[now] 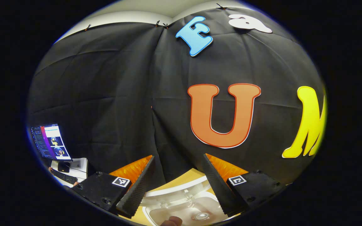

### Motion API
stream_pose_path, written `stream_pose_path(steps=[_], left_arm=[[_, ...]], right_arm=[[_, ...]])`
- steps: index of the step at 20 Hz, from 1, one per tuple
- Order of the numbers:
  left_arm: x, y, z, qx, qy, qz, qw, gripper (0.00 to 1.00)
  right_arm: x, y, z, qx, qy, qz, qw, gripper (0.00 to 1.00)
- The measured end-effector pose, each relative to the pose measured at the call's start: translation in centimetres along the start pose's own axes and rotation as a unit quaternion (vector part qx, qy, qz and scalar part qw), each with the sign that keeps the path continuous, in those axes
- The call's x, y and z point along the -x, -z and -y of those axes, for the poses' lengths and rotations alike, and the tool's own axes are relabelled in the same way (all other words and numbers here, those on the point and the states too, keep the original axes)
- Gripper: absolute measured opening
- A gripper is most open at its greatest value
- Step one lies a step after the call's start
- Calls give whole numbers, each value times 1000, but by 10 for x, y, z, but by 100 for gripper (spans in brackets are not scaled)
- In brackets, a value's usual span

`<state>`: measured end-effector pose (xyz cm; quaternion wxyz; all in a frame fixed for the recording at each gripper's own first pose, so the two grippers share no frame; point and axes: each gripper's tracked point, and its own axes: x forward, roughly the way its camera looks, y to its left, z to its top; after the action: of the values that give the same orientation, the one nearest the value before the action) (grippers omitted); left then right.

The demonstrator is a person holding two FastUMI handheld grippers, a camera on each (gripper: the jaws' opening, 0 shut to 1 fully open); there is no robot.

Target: Press the lid of the desktop garbage bin to open it, pick up the crumpled paper on the desktop and throw it into the bin, then pick up the pop can on the desktop and drop it into the bin, and finally close the garbage bin lid.

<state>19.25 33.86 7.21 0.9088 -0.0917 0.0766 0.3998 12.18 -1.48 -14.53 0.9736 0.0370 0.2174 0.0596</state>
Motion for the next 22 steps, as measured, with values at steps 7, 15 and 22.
stream_pose_path(steps=[7,15,22], left_arm=[[51,37,28,-1,-8,18,1000,98],[86,102,51,4,-43,-3,999,98],[97,165,55,9,-67,-56,996,99]], right_arm=[[1,15,21,13,-16,-10,1000,95],[-2,24,60,26,-29,-15,999,95],[-15,44,73,22,-44,-35,998,95]])
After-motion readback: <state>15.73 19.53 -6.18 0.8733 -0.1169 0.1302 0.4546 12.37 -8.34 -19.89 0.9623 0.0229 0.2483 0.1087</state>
